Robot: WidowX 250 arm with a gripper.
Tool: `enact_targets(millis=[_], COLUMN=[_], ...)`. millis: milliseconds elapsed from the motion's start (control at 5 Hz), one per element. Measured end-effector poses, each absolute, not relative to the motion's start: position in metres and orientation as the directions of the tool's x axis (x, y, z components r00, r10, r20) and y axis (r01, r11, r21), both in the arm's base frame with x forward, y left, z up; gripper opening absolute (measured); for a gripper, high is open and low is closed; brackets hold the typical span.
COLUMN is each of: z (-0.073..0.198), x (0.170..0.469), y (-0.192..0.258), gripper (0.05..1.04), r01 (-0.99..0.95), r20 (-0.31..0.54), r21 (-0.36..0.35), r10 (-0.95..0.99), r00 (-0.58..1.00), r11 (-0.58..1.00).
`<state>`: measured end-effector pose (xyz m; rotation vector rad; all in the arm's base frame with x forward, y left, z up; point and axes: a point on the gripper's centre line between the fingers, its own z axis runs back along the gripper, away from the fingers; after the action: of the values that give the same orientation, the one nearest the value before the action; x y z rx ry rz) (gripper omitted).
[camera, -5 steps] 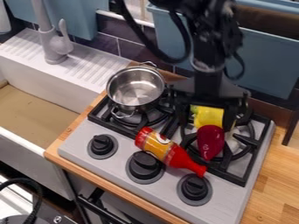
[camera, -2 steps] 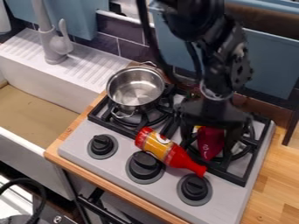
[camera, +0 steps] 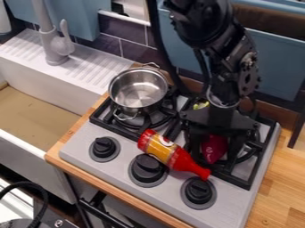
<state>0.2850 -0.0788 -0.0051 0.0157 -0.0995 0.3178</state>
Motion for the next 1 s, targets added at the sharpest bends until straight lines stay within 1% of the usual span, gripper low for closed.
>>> enact_targets(millis=[200,400,600,800,1000], z=[-0.006,-0.006,-0.005,0.002,0.020], x=[0.286,0.285,0.283,0.280,0.281], y=[-0.077,-0.075,-0.075,-0.075,-0.076], gripper=[0.728,0.756,0.757,0.757,0.757], r01=[-0.330,-0.327,-0.319,-0.330,-0.320], r20=[0.076,0.050,0.031,-0.002,0.011], r21=[0.008,0.003,0.002,-0.011,-0.045], r10=[0.328,0.326,0.319,0.330,0.321], r00=[0.942,0.944,0.947,0.944,0.947], r11=[0.944,0.945,0.948,0.944,0.946])
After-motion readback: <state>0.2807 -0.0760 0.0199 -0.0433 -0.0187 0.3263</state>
